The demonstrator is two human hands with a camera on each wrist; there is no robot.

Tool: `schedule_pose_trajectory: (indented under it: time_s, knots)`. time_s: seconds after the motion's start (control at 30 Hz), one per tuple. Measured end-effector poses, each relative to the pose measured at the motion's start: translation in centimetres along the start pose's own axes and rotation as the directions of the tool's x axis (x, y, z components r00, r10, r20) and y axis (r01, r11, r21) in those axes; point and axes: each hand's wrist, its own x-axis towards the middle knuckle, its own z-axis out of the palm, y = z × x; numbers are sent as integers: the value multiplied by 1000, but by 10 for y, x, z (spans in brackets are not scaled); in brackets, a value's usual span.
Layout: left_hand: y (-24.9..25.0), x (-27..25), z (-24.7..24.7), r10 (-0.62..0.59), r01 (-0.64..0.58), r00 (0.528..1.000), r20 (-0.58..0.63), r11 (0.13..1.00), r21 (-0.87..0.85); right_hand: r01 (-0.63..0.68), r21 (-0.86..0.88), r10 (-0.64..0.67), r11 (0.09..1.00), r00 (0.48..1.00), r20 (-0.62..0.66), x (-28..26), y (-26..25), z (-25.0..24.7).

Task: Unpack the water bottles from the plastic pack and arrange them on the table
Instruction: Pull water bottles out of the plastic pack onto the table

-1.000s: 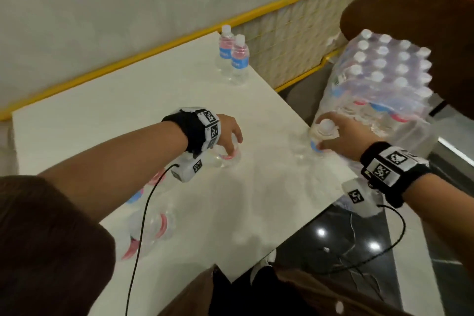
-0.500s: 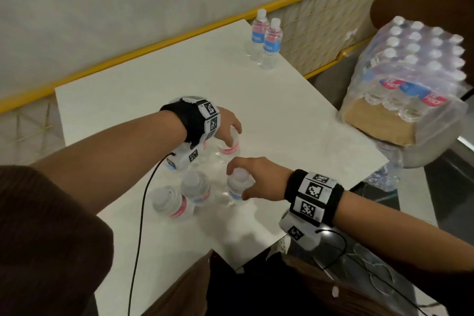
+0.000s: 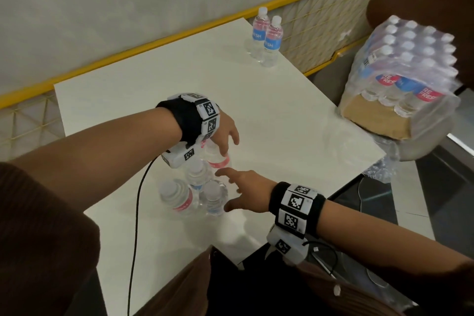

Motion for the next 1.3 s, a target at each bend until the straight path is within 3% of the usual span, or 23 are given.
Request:
schedule_pose_trajectory:
  time_s: [0.23, 0.37, 0.47, 0.6, 0.77, 0.93, 1.03, 1.13, 1.23, 1.27, 1.3]
  knots:
    - [8, 8, -7, 2, -7, 996, 86, 998, 61, -37, 100, 33, 994, 999, 43, 1, -5, 11]
    - [22, 29, -23, 6, -5, 1000, -10, 999, 33, -100, 26, 96, 995, 988, 121, 3, 19, -8]
    - [42, 52, -40, 43, -45, 994, -96, 999, -20, -157, -25, 159, 987, 984, 77, -7, 54, -37]
    - [80, 87, -64, 103, -115, 980, -171, 992, -57, -294, 80, 297, 953, 955, -29, -24, 115, -78]
    - [130, 136, -102, 159, -209, 931, -329, 970, -123, -376, 372, 464, 849, 866, -184, -45, 200, -125]
    - [169, 166, -150, 168, -300, 833, -526, 938, -175, -250, 660, 580, 709, 739, -343, -58, 265, -173]
    - [185, 178, -177, 171, -317, 799, -576, 934, -162, -197, 664, 602, 722, 651, -462, -62, 288, -207]
    - [194, 192, -194, 160, -304, 795, -585, 940, -157, -195, 641, 625, 742, 545, -558, -65, 301, -244]
    - [196, 204, -200, 144, -314, 785, -603, 931, -188, -319, 623, 686, 714, 494, -534, -69, 306, -281]
    - [196, 206, -201, 142, -318, 781, -608, 928, -192, -322, 635, 697, 703, 492, -522, -69, 309, -291]
    - [195, 208, -200, 143, -322, 778, -611, 927, -192, -364, 615, 698, 700, 530, -481, -68, 314, -299]
